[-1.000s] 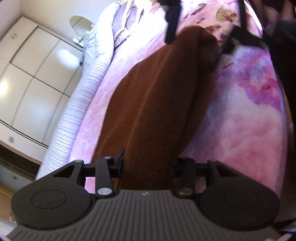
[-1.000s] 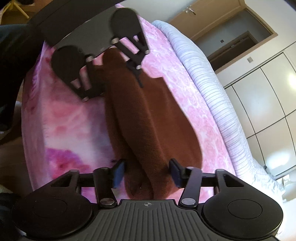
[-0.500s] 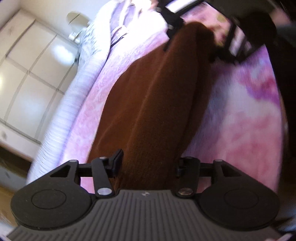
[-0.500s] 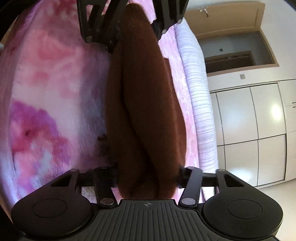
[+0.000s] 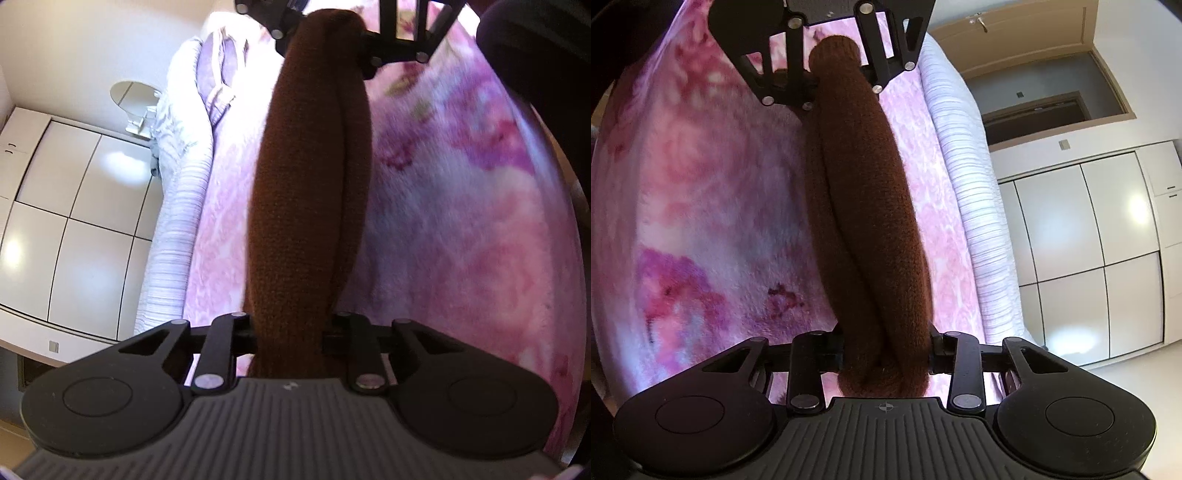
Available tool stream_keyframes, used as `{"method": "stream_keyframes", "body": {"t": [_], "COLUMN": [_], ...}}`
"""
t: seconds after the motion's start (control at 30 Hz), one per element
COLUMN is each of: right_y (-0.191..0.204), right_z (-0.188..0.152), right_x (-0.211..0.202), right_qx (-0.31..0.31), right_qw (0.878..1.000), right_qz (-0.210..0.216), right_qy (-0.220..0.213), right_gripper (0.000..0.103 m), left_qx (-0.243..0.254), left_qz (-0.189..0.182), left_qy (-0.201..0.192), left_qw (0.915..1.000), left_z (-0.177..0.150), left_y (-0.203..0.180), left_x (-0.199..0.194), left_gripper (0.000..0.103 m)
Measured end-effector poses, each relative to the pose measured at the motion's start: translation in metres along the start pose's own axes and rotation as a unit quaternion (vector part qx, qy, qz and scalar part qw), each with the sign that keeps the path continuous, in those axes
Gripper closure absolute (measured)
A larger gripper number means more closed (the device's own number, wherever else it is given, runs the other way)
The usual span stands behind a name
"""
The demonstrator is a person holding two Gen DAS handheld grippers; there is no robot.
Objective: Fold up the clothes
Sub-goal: 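Carry the lifted vest with both grippers toward the stack of dark folded clothes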
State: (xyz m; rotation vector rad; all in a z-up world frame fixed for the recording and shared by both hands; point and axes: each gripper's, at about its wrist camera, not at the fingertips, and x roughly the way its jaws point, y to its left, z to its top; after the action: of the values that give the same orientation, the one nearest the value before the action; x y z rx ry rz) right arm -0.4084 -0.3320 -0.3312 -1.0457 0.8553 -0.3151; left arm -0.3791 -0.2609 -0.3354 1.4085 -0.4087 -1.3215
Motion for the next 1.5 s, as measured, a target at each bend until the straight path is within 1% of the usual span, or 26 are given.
{"method": "stream_keyframes", "body": {"t": [0.13, 0.27, 0.33, 0.4, 0.5, 0.63, 0.73, 0.83, 0.93, 1.0, 1.1, 1.17, 1.27, 1.33, 1.4, 1.5], "right_y": [-0.007, -0.027, -0.038, -0.041, -0.056, -0.083, -0.106, -0.133, -0.163, -0.188, -0.224, -0.249, -0.283, -0.298, -0.312, -0.337], "right_z": [-0.003, -0.001, -0.001, -0.012, -0.02, -0.028, -0.033, -0.039, -0.047, -0.055, -0.073, -0.091, -0.129, -0.154, -0.18, -0.214], "right_x": [-0.015, -0.023, -0.023, -0.037, -0.03, -0.027, -0.027, -0.037, -0.062, -0.09, -0.139, -0.172, -0.221, -0.245, -0.267, -0.294], "right_qx": [0.01, 0.022, 0.029, 0.039, 0.053, 0.077, 0.102, 0.122, 0.139, 0.155, 0.177, 0.19, 0.21, 0.217, 0.223, 0.24], "right_qw": [1.0, 1.0, 0.999, 0.998, 0.997, 0.995, 0.993, 0.992, 0.989, 0.986, 0.98, 0.975, 0.97, 0.968, 0.966, 0.96], "right_qz": [-0.009, -0.017, -0.023, -0.031, -0.036, -0.038, -0.027, 0.008, 0.042, 0.064, 0.089, 0.1, 0.106, 0.101, 0.09, 0.069], "right_qy": [0.002, -0.006, -0.013, -0.023, -0.033, -0.045, -0.044, -0.027, -0.004, 0.012, 0.033, 0.048, 0.067, 0.08, 0.098, 0.13], "right_gripper": [0.068, 0.069, 0.069, 0.069, 0.07, 0.07, 0.071, 0.071, 0.071, 0.071, 0.071, 0.071, 0.071, 0.071, 0.071, 0.071], "left_qx": [0.005, -0.002, -0.009, -0.014, -0.017, 0.0, 0.007, 0.014, 0.021, 0.016, 0.009, 0.007, 0.004, 0.005, 0.012, 0.028], "left_qz": [0.004, 0.006, 0.004, 0.004, 0.003, -0.001, -0.024, -0.063, -0.103, -0.13, -0.161, -0.179, -0.198, -0.202, -0.204, -0.204], "left_qy": [-0.015, -0.023, -0.028, -0.033, -0.042, -0.051, -0.049, -0.043, -0.042, -0.044, -0.048, -0.053, -0.065, -0.081, -0.1, -0.132], "left_qw": [0.9999, 0.9997, 0.9996, 0.9993, 0.999, 0.9987, 0.9985, 0.997, 0.9936, 0.9904, 0.9857, 0.9825, 0.9781, 0.976, 0.9738, 0.9696], "left_z": [0.003, 0.008, 0.011, 0.014, 0.017, 0.025, 0.036, 0.055, 0.086, 0.114, 0.162, 0.202, 0.266, 0.306, 0.34, 0.386], "left_y": [0.008, 0.024, 0.036, 0.048, 0.07, 0.095, 0.114, 0.135, 0.164, 0.186, 0.211, 0.222, 0.233, 0.239, 0.244, 0.247], "left_x": [-0.012, -0.015, -0.012, -0.009, 0.004, 0.023, 0.025, 0.016, -0.001, -0.013, -0.031, -0.038, -0.05, -0.052, -0.05, -0.036], "left_gripper": [0.083, 0.084, 0.084, 0.085, 0.085, 0.086, 0.086, 0.086, 0.086, 0.086, 0.086, 0.086, 0.086, 0.086, 0.086, 0.086]}}
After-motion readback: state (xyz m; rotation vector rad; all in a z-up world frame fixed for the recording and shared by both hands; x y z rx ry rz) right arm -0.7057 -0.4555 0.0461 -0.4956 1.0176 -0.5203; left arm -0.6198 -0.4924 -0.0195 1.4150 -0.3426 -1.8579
